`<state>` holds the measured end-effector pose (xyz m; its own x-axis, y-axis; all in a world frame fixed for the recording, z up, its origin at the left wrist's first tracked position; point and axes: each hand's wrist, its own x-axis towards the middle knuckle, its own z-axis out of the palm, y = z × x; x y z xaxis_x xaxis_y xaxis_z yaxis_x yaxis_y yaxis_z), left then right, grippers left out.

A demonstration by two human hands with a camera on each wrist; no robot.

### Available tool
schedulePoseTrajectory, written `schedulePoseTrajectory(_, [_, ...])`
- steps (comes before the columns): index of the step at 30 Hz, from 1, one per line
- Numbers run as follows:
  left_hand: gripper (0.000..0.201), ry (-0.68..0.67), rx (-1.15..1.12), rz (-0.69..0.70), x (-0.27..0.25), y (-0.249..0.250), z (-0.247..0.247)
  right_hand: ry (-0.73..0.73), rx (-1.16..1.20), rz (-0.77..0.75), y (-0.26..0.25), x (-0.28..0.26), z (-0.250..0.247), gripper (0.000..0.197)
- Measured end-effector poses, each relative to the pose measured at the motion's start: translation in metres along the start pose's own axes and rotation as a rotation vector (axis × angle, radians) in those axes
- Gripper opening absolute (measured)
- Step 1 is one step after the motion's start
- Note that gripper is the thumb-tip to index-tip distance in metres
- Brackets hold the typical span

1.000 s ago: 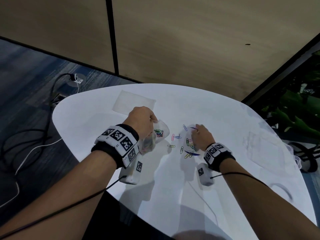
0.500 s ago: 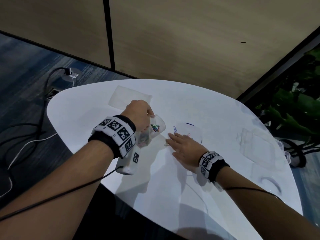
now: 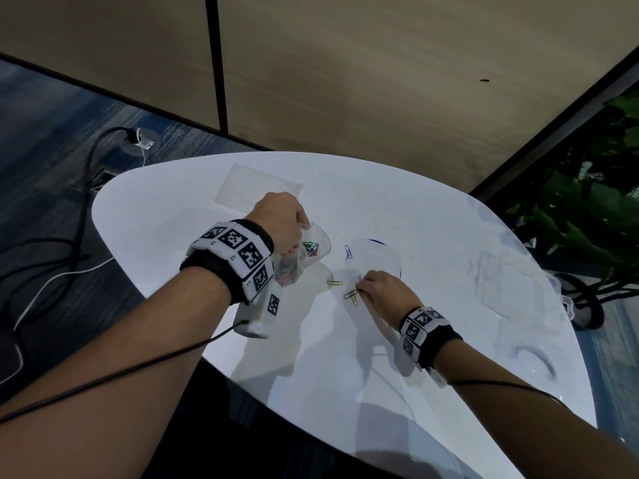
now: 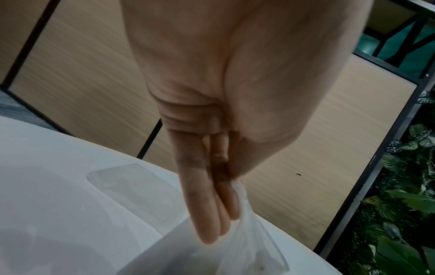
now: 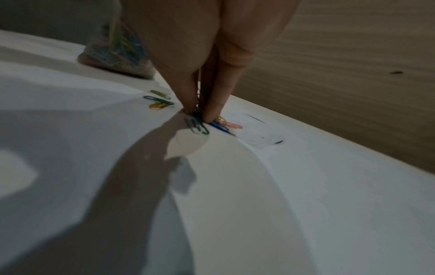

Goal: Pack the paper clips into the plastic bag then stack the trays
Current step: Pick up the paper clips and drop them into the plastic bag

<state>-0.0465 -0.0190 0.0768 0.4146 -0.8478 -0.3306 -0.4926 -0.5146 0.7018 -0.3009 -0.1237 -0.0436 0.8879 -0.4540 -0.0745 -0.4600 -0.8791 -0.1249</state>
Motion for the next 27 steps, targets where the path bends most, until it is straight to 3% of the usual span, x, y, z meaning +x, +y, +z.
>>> schedulePoseTrajectory(6, [0.025, -0.014, 0.007, 0.008, 0.0, 0.0, 0.0, 0.053, 0.338, 0.468, 0.012, 0.014, -0.012, 0.01])
schedulePoseTrajectory(9, [0.026, -0.019, 0.011, 0.012, -0.001, 0.003, 0.0, 0.136, 0.873, 0.759, 0.012, 0.021, -0.026, 0.006])
schedulePoseTrajectory(12, [0.027, -0.02, 0.011, 0.017, -0.002, 0.004, 0.002, 0.207, 1.468, 0.755, -0.01, 0.035, -0.056, 0.015])
schedulePoseTrajectory(14, [0.027, -0.021, 0.006, 0.011, -0.001, 0.005, 0.004, 0.211, 1.651, 0.665, -0.032, 0.045, -0.077, 0.024])
schedulePoseTrajectory(17, [0.024, -0.021, -0.007, 0.001, -0.002, 0.005, 0.006, 0.167, 1.686, 0.554, -0.065, 0.057, -0.091, 0.02])
schedulePoseTrajectory(23, [0.023, -0.033, -0.04, -0.009, -0.003, 0.002, 0.001, 0.14, 1.254, 0.329, -0.082, 0.066, -0.095, 0.014])
schedulePoseTrajectory(27, [0.024, -0.009, -0.063, -0.027, -0.003, 0.001, -0.001, 0.288, 1.143, 0.448, -0.046, 0.068, -0.097, 0.013])
